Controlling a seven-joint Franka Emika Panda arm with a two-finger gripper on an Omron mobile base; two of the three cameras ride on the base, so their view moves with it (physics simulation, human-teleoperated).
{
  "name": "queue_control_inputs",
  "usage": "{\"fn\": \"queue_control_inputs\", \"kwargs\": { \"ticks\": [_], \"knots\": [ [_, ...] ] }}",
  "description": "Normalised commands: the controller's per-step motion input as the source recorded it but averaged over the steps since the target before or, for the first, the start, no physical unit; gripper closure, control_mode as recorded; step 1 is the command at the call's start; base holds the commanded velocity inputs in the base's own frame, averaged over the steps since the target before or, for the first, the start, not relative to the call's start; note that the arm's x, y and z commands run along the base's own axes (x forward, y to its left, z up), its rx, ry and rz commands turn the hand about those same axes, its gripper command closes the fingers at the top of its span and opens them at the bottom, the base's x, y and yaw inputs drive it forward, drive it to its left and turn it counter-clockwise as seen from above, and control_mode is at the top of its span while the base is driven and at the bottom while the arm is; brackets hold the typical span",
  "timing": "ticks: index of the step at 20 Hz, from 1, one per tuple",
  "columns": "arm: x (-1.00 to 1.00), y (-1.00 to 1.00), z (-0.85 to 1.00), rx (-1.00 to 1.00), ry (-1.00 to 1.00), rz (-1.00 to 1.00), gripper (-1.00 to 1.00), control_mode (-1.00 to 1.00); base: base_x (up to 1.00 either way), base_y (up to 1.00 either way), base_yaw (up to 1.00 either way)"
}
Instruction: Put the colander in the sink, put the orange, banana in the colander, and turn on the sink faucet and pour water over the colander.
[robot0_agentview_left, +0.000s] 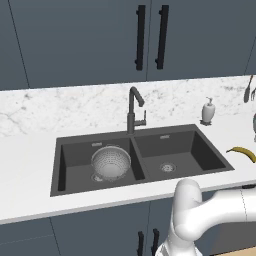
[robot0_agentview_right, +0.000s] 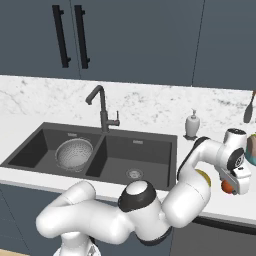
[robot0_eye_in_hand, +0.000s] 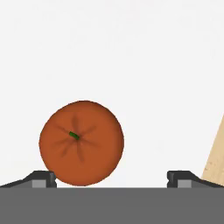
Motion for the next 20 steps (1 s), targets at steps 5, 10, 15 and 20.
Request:
{"fn": "queue_control_inputs", "kwargs": {
  "ticks": [5,10,15,20],
  "knots": [
    [0.2,-0.06,-0.27,0.05,-0.11,0.13,-1.0,-1.0,0.0,0.0,0.0],
    [0.12,-0.18,-0.35,0.04,-0.09,0.15,-1.0,-1.0,0.0,0.0,0.0],
    [0.0,-0.09,-0.39,0.01,-0.04,0.13,-1.0,-1.0,0.0,0.0,0.0],
    [0.0,0.23,-0.34,-0.01,-0.01,0.11,1.0,-1.0,0.0,0.0,0.0]
  ]
}}
